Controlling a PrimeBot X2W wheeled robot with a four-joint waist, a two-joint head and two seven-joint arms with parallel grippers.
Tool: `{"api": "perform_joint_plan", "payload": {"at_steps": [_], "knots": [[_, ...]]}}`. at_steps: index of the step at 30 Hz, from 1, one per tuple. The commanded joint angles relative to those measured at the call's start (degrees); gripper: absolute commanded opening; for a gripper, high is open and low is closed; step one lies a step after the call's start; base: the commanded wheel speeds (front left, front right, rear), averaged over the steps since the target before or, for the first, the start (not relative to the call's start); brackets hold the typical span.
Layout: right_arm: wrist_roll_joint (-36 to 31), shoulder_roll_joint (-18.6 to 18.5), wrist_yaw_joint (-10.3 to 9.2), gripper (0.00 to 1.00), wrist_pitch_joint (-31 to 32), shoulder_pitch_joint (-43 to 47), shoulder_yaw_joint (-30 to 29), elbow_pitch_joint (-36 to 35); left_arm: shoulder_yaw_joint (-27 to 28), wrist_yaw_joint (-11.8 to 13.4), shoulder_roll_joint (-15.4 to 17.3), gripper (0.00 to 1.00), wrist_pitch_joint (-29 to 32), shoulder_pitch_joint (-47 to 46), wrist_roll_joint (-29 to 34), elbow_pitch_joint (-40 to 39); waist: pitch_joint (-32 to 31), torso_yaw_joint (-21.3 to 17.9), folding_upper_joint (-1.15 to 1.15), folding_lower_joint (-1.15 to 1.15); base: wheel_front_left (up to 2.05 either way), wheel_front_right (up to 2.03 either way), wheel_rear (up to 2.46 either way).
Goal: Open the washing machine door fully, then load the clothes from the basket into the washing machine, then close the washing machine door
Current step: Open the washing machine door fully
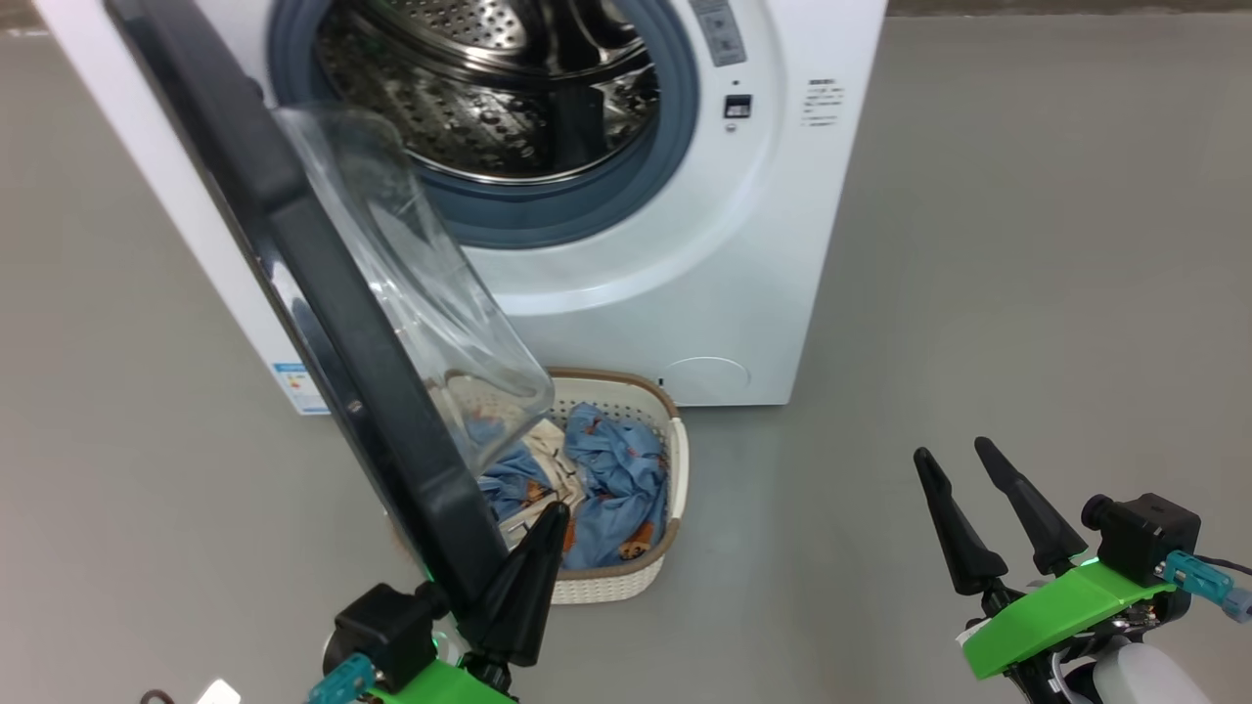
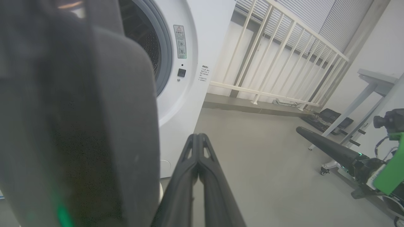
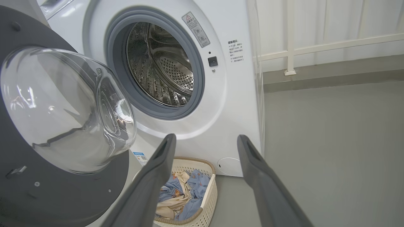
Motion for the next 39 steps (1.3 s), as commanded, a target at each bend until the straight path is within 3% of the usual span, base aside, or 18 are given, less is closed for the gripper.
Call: {"api": "perform_joint_plan", "payload": {"at_steps": [1,14,22,34,39], "knots": [[0.19,-0.23,0.56,1.00,-0.69,-1.60,1.28,-1.01,3.87,1.23,2.01,0.00,-0.44,-1.19,-0.38,-0.97,0.05,1.77,0.00,0.00,0.00,0.00,0.00],[0.31,0.10,0.56,1.00,-0.69,-1.57,1.10,-0.38,5.30,3.52,4.23,0.00,0.57,1.98,-0.63,-3.64,-0.28,7.06,0.00,0.00,0.00,0.00,0.00],[0.23,0.31,0.56,1.00,-0.69,-0.97,0.33,-0.38,7.51,6.42,6.60,0.00,2.86,4.20,-0.60,-7.13,-0.55,10.72,0.00,0.00,0.00,0.00,0.00],[-0.19,0.86,0.56,1.00,-0.69,-1.67,0.07,-0.71,15.87,10.78,12.28,0.00,6.84,4.49,-3.02,-8.74,1.36,15.77,0.00,0.00,0.00,0.00,0.00],[-0.31,0.01,0.56,1.00,-0.69,-2.95,0.45,-0.32,19.55,11.33,15.31,0.00,8.43,2.74,-4.43,-7.81,2.80,16.48,0.00,0.00,0.00,0.00,0.00]]}}
